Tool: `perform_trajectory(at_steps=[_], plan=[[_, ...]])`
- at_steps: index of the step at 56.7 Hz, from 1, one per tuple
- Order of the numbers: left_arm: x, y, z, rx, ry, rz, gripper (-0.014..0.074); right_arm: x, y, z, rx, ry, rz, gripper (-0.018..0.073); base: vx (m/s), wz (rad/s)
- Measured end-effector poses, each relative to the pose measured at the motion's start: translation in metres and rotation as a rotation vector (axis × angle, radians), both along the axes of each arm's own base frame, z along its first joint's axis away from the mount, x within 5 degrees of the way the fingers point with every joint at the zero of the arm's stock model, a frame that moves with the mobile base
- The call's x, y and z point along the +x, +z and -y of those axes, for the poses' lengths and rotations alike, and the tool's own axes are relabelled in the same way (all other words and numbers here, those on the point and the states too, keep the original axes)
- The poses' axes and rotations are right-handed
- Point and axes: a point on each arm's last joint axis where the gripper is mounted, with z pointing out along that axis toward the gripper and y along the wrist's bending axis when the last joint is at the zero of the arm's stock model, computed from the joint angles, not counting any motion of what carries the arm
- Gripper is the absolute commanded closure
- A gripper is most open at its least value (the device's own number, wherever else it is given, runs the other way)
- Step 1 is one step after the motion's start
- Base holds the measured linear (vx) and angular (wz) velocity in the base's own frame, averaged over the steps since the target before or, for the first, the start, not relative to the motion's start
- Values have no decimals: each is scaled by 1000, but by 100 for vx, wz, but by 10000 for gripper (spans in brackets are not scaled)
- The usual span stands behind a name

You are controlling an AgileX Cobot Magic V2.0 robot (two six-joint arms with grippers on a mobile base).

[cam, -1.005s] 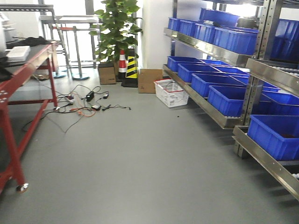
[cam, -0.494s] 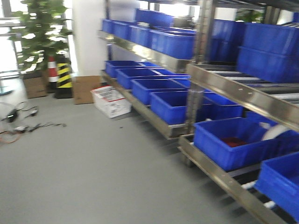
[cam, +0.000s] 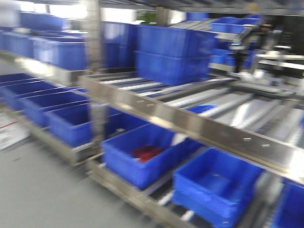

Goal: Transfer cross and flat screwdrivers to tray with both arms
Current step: 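Hold both screwdrivers while the base drives to the grey tray, then lower both held screwdrivers down onto the grey metal tray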

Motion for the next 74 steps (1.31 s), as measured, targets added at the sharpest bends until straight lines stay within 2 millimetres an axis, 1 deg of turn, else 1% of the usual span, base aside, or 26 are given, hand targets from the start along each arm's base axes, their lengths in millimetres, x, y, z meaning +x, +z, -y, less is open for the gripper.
perform_trajectory(at_steps=[49, 61, 74], plan=[[0, 0, 0, 0, 0, 0, 593, 0, 0, 0, -1, 0, 0, 567, 25, -73], [0, 0, 0, 0, 0, 0, 593, 0, 0, 0, -3, -1, 0, 567, 24, -32], [0, 0, 0, 0, 0, 0, 593, 0, 0, 0, -3, -1, 0, 567, 28, 4]])
